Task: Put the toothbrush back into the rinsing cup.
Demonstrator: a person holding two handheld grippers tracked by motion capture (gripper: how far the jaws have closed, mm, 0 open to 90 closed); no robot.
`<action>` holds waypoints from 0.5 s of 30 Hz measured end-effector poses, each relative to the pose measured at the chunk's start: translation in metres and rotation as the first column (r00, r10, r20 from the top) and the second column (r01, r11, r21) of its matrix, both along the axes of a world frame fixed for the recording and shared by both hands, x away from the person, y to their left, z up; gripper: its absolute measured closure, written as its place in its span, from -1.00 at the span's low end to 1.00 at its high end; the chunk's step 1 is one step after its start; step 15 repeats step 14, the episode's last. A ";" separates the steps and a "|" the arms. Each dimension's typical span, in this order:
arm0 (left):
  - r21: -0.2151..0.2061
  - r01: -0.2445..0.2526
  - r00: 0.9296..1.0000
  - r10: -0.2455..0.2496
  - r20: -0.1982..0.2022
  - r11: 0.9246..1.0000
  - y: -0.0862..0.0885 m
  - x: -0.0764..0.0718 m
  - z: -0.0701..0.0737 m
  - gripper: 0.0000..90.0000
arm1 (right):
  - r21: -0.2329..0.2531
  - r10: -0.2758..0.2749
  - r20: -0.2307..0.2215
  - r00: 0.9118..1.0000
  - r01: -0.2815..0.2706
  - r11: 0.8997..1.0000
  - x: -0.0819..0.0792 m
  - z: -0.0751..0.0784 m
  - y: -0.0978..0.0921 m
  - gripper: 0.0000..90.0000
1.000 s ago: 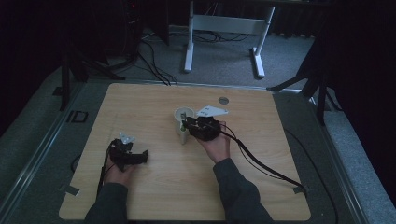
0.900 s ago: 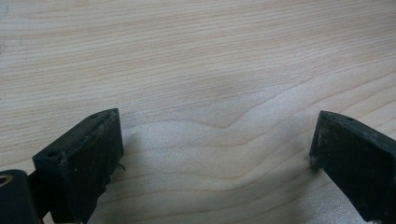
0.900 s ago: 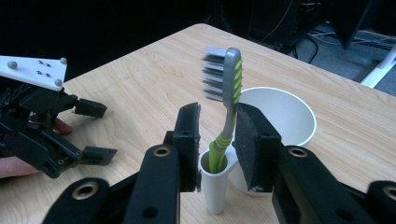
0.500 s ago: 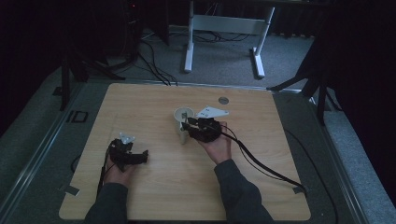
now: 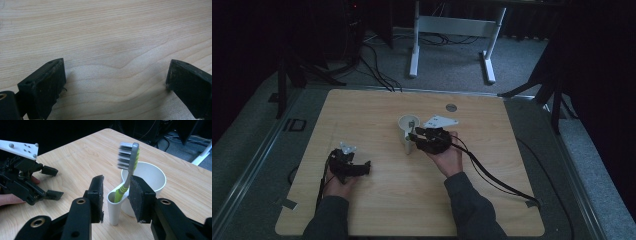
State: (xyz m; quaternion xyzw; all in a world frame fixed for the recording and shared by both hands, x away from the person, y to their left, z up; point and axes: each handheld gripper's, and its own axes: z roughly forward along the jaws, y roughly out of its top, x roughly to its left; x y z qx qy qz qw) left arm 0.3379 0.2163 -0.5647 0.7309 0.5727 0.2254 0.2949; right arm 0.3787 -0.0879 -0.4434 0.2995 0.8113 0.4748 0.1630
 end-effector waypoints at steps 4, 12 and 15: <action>0.000 0.000 1.000 0.000 0.000 1.000 0.000 0.000 0.000 -0.92 | -0.013 0.003 0.005 1.000 -0.003 1.000 -0.002 0.001 -0.001 0.41; 0.000 0.000 1.000 0.000 0.000 1.000 0.000 0.000 0.000 -0.92 | -0.024 -0.011 -0.008 1.000 0.011 1.000 -0.003 -0.002 -0.012 0.40; 0.000 0.000 1.000 0.000 -0.001 1.000 0.000 0.000 0.000 -0.92 | -0.025 -0.007 -0.008 1.000 0.007 1.000 -0.004 -0.002 -0.012 0.39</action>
